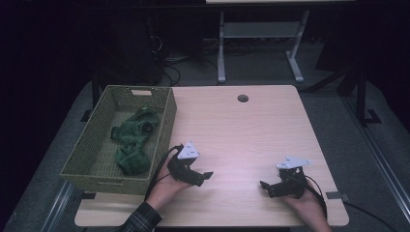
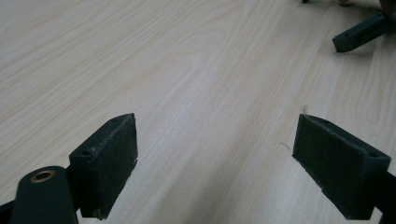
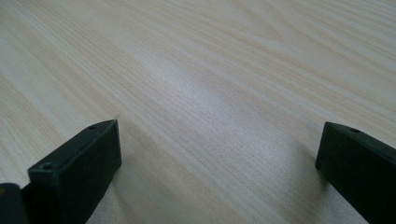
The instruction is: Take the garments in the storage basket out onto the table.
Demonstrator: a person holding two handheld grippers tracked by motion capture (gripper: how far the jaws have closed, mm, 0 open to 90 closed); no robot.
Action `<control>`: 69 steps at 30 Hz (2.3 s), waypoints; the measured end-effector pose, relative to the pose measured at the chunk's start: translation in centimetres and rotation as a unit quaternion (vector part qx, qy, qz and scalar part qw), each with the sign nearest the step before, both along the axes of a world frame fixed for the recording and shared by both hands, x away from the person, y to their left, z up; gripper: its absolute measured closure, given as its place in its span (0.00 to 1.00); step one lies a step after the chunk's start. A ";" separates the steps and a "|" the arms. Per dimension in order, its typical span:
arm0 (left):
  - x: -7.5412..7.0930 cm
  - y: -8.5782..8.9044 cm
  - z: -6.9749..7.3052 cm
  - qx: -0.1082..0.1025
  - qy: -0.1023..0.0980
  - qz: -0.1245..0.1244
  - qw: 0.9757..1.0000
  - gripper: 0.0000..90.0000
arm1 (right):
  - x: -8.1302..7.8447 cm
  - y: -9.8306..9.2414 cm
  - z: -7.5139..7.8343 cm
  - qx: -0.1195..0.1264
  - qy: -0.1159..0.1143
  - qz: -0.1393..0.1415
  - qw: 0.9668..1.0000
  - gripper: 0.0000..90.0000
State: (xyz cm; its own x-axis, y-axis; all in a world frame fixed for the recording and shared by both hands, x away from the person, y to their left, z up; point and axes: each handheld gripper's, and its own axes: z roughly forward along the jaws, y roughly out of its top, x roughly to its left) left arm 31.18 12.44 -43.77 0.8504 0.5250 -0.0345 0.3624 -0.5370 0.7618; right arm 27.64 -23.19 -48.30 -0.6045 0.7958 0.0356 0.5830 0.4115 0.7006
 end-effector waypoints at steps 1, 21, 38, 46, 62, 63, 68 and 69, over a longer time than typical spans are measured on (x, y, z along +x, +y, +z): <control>0.0 0.0 0.1 -0.005 0.000 0.004 1.000 0.15 | 0.0 0.0 0.0 0.000 0.000 0.000 1.000 0.00; 0.0 0.1 2.0 -0.007 -0.004 0.003 1.000 0.15 | 0.0 0.0 0.0 0.001 0.003 -0.002 1.000 0.00; 0.1 0.0 4.0 -0.001 -0.011 0.000 1.000 0.15 | 0.0 0.0 0.0 0.001 0.003 -0.002 1.000 0.00; 0.3 0.0 4.9 0.003 -0.014 -0.006 1.000 0.15 | 0.0 0.0 0.0 0.001 0.003 -0.002 1.000 0.00; 1.5 0.2 5.8 0.008 -0.013 -0.010 1.000 0.15 | 0.0 0.0 0.0 0.001 0.002 -0.002 1.000 0.00; 1.7 0.3 5.8 0.006 -0.011 -0.011 1.000 0.15 | 0.0 0.0 0.0 0.001 0.003 -0.002 1.000 0.00; 2.4 0.3 6.1 -0.001 -0.008 -0.015 1.000 0.15 | -0.1 0.0 0.0 0.001 0.002 -0.001 1.000 0.00; 2.6 0.3 6.3 0.000 -0.009 -0.018 1.000 0.16 | -0.1 0.0 0.0 0.001 0.002 -0.001 1.000 0.00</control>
